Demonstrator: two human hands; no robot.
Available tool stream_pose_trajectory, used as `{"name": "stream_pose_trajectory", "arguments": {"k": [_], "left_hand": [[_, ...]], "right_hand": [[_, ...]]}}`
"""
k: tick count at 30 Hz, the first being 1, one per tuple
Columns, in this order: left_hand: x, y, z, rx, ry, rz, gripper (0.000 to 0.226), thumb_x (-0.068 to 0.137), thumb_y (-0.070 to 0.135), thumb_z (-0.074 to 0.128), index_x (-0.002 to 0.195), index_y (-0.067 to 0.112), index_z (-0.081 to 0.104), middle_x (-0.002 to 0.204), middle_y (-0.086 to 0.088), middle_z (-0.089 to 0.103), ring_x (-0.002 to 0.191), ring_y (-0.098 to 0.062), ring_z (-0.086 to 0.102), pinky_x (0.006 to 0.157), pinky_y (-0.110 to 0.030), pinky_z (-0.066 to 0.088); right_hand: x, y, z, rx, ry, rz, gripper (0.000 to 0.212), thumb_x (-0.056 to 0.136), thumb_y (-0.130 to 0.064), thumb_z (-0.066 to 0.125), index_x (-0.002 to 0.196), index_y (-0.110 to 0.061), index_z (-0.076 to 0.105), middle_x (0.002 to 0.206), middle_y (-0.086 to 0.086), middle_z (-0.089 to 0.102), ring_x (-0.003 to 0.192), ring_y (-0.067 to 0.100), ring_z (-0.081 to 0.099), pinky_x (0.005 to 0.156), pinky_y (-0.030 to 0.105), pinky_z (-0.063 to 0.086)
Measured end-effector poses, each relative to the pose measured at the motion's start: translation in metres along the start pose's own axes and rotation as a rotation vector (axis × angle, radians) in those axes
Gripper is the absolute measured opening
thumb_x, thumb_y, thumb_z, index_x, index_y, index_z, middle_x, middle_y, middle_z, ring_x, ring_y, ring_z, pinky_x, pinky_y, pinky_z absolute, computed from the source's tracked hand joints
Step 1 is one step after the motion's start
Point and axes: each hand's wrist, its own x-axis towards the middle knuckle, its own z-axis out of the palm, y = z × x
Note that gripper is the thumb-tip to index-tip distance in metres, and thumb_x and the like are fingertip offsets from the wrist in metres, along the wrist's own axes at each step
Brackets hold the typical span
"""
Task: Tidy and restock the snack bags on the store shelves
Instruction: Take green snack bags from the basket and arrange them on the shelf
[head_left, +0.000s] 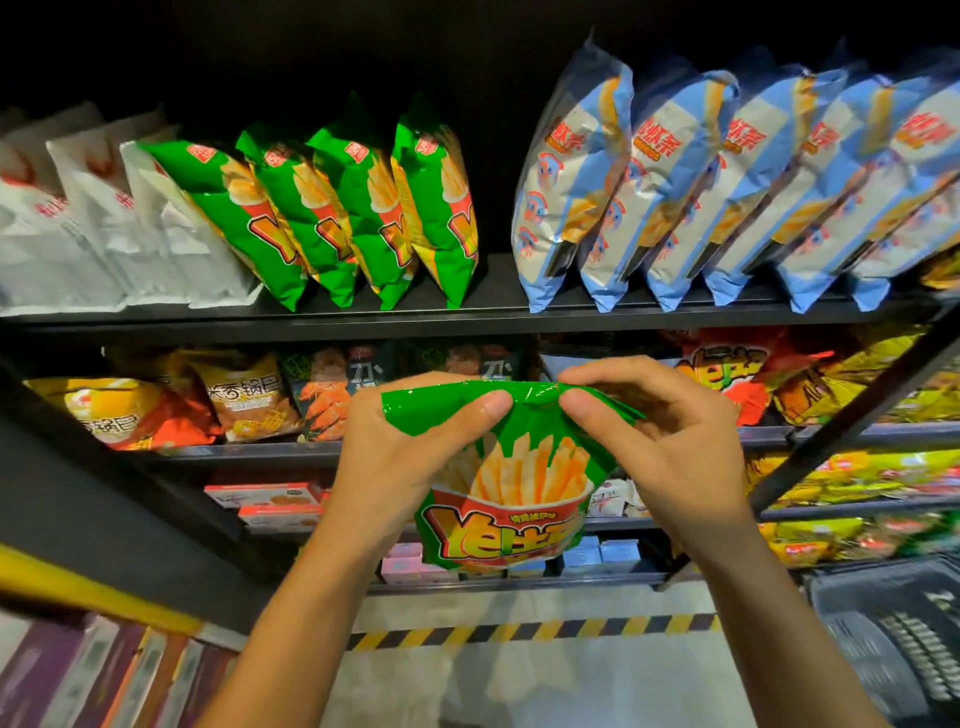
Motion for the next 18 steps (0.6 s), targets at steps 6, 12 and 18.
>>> {"name": "stream_pose_trajectory", "arguments": {"k": [6,12,18], "left_hand": [[-0.001,0.001,0.0,-0.059,0.002,-0.052,0.008,0.082,0.015,0.076,0.082,0.01,0.081,0.081,-0.013,0.077,0.076,-0.024,0.074,0.07,-0.031,0.058],[-0.002,-0.001,0.001,-0.063,-0.001,-0.092,0.011,0.078,0.019,0.077,0.08,0.009,0.08,0.083,-0.017,0.077,0.076,-0.027,0.074,0.071,-0.032,0.06],[-0.001,-0.003,0.002,-0.056,-0.013,-0.097,0.011,0.08,0.017,0.076,0.082,0.007,0.08,0.084,-0.016,0.078,0.078,-0.026,0.075,0.073,-0.033,0.059]], "right_hand": [[-0.001,0.002,-0.002,-0.223,-0.024,-0.291,0.019,0.081,-0.003,0.079,0.094,-0.016,0.076,0.096,-0.007,0.076,0.094,0.008,0.074,0.084,0.022,0.056],[0.0,0.007,-0.011,-0.303,-0.076,-0.364,0.026,0.076,0.01,0.083,0.093,-0.008,0.077,0.098,0.002,0.076,0.094,0.012,0.075,0.082,0.028,0.058],[-0.002,0.008,-0.011,-0.28,-0.011,-0.339,0.019,0.078,0.004,0.084,0.09,-0.009,0.076,0.095,0.002,0.077,0.092,0.013,0.077,0.08,0.032,0.061]]}}
